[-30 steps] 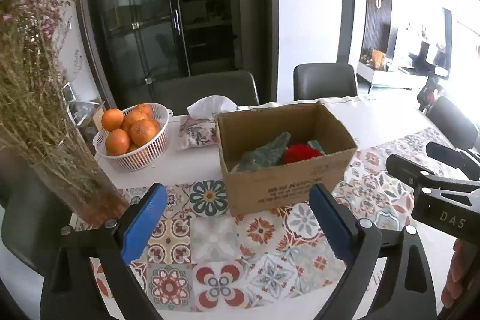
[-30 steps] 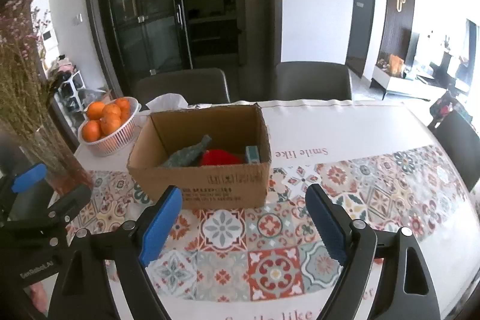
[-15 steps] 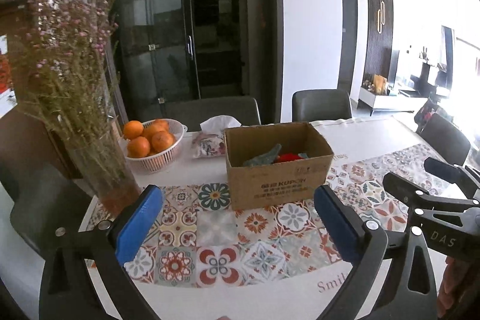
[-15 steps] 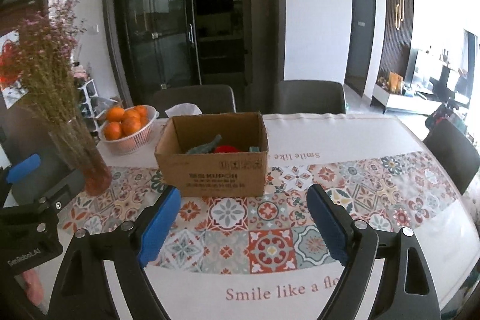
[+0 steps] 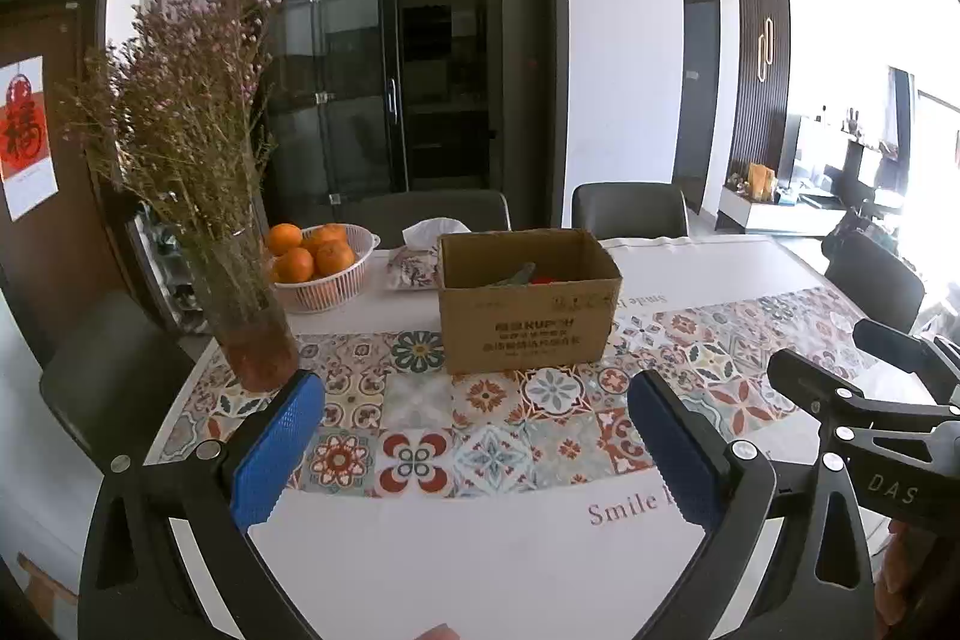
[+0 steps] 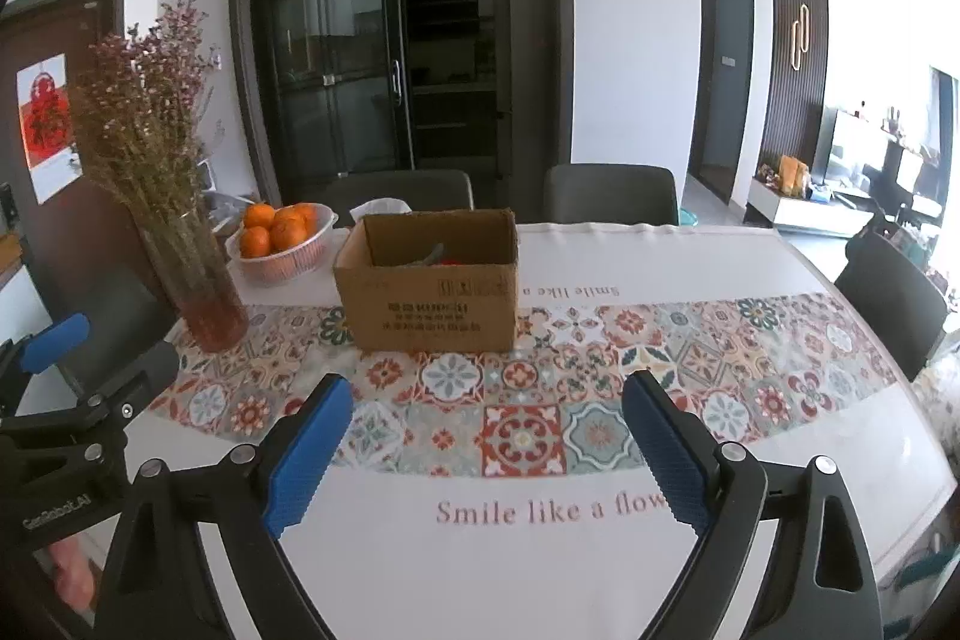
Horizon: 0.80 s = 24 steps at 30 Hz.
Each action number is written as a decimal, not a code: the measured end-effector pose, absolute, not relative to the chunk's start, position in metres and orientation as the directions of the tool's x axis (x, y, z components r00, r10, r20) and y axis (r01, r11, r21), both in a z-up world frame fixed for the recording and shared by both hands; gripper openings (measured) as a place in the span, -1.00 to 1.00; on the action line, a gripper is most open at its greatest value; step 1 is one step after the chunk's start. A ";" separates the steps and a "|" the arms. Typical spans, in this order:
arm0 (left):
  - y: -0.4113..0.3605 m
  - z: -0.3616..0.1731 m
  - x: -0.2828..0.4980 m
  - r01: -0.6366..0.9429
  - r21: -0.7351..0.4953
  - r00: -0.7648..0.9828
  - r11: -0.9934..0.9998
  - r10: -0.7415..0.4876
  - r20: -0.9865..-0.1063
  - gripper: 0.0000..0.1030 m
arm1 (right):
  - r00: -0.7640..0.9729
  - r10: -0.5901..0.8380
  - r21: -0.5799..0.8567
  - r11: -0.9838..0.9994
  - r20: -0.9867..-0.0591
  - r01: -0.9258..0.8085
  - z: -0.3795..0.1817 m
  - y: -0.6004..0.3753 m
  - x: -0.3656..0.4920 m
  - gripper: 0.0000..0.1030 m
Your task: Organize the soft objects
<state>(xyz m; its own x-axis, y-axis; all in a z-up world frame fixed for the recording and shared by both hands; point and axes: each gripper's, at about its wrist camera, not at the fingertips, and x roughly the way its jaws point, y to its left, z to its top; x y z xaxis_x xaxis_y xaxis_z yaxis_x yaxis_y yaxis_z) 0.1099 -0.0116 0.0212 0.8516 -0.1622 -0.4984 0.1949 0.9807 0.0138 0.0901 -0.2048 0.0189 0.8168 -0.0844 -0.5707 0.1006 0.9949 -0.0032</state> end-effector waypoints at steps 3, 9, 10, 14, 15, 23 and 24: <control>-0.013 0.022 0.090 0.197 0.017 0.857 0.980 -0.164 -0.488 1.00 | 0.819 -0.082 0.004 0.995 -0.568 0.102 0.018 -0.208 0.071 0.80; -0.015 0.022 0.058 0.199 0.023 0.863 0.980 -0.164 -0.478 1.00 | 0.826 -0.086 0.006 0.994 -0.557 0.108 0.021 -0.212 0.039 0.80; -0.015 0.023 0.053 0.199 0.024 0.865 0.980 -0.164 -0.474 1.00 | 0.828 -0.086 0.007 0.994 -0.555 0.108 0.021 -0.212 0.034 0.80; -0.015 0.024 0.035 0.200 0.037 0.871 0.979 -0.161 -0.464 1.00 | 0.832 -0.091 0.004 0.994 -0.547 0.111 0.023 -0.212 0.018 0.80; -0.015 0.025 0.031 0.200 0.038 0.873 0.979 -0.160 -0.461 1.00 | 0.834 -0.089 0.005 0.994 -0.545 0.109 0.023 -0.211 0.014 0.80; -0.014 0.028 0.014 0.194 0.037 0.879 0.980 -0.157 -0.450 1.00 | 0.838 -0.078 0.012 0.995 -0.541 0.101 0.024 -0.211 -0.003 0.80; -0.012 0.027 0.012 0.195 0.034 0.878 0.980 -0.159 -0.451 1.00 | 0.837 -0.077 0.014 0.995 -0.541 0.100 0.024 -0.211 -0.004 0.80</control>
